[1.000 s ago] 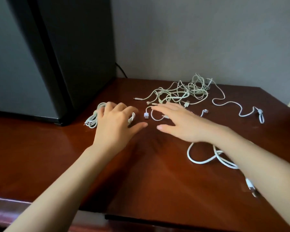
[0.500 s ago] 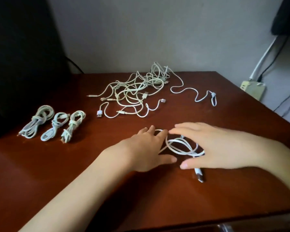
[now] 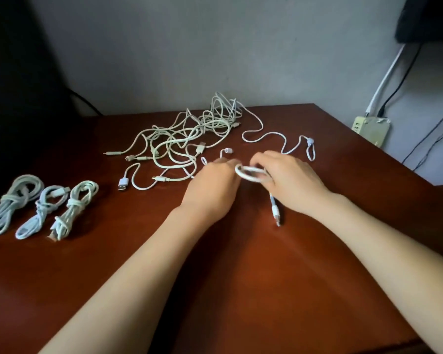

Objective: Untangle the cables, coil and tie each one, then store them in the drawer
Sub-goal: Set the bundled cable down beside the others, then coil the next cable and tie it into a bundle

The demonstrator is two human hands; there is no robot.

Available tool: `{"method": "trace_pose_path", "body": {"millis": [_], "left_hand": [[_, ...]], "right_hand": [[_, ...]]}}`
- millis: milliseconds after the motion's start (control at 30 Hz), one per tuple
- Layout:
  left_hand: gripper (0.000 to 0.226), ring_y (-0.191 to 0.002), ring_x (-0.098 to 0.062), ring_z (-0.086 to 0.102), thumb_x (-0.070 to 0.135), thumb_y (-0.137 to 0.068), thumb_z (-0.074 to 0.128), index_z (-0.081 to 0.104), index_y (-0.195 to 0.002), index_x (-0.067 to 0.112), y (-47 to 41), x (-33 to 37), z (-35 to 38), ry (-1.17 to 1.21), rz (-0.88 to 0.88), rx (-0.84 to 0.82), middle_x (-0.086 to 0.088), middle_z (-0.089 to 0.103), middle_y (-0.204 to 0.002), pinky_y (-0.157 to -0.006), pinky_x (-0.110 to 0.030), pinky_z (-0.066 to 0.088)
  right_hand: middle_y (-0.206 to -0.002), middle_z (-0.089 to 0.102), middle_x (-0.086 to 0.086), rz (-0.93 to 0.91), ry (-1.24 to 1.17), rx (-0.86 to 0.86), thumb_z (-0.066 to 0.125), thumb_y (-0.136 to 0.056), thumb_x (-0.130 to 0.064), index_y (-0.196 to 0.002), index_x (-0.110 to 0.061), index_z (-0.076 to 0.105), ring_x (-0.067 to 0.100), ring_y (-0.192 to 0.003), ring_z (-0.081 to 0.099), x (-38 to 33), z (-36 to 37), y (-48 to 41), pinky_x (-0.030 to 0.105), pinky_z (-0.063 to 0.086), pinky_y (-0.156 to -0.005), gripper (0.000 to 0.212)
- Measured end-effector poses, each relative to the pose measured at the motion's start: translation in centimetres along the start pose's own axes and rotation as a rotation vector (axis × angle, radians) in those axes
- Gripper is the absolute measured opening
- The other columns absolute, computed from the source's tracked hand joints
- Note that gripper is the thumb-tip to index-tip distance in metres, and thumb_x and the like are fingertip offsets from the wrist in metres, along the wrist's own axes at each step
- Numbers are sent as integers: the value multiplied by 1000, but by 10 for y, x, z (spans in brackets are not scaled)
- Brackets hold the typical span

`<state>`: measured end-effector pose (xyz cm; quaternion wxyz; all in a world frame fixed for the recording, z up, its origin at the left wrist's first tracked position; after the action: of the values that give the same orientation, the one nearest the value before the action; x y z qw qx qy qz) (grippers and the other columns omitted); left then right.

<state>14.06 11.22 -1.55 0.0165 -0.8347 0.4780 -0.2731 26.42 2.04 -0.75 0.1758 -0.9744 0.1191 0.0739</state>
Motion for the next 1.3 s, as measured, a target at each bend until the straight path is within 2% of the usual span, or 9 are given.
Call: {"method": "trace_pose_path", "body": {"millis": [133,233,333,433,667,800,967,1167,1300], "left_hand": [[44,-116,-32,46,20,-91,59,49,-133,11,-11,13,-5,1,-13,295,-12,52,-127,-100,-40,37],[39,-109,-32,44,21,-86,66,52,-120,8,-3,19,1,40,-32,435,-12,50,-118,-96,-41,37],[26,-97,-23,53,28,-88,64,55,-107,12,7,24,11,215,-42,262,-2,56,-100,-88,-36,42],[29,-92,-14,61,30,-91,62,57,-117,18,12,31,19,394,-76,37,4,67,-95,-81,-24,44],[18,-61,-2,51,21,-93,60,64,-110,15,13,26,15,384,-7,151,11,59,-74,-62,-6,36],[19,-67,0,54,14,-98,49,68,-95,11,15,17,2,400,65,360,11,64,-75,-62,-9,36],[24,-55,1,41,14,-100,44,64,-87,18,12,4,-11,662,-67,536,15,49,-59,-57,-16,30],[38,-78,-10,48,18,-101,39,61,-72,28,12,-12,-19,1060,-264,597,14,56,-79,-72,-27,40],[34,-84,-14,51,14,-101,39,56,-73,22,13,-17,-26,1302,-294,570,12,58,-83,-74,-26,41]], "right_hand": [[-92,63,7,189,-137,201,52,-95,-24,-96,-16,59,35,-87,60,15,-3,-19,42,49,-74,11],[-74,66,3,337,-281,266,53,-91,-21,-81,-17,61,31,-81,62,25,-1,-23,39,51,-75,13],[-62,64,-6,467,-503,264,56,-88,-16,-67,-23,60,23,-73,64,24,-1,-22,40,55,-69,23],[-62,66,1,537,-737,242,57,-89,-13,-69,-17,62,20,-59,63,20,-1,-19,26,49,-44,21],[-65,63,0,476,-992,229,59,-93,-19,-76,-16,61,9,-56,61,7,-1,-10,22,48,-45,17],[-75,60,5,442,-983,359,60,-92,-28,-86,-14,62,15,-70,61,7,-4,-12,26,52,-54,15],[-58,49,-6,462,-938,572,59,-90,-34,-65,-13,58,12,-64,48,17,-6,-10,34,44,-65,32],[-53,38,-3,686,-1026,685,63,-89,-28,-69,-9,58,13,-57,38,41,2,-10,33,35,-58,28],[-45,37,-8,793,-1006,790,66,-87,-29,-45,-18,47,13,-52,32,56,5,-8,31,30,-54,47]]}}
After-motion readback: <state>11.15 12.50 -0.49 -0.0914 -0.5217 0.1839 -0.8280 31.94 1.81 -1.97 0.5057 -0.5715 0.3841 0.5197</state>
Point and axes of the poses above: each hand's wrist, its own y-axis away from the middle knuckle, its own z-axis out of the palm, x = y × z, the point moved 1 cm from there along -y, towards the middle knuckle
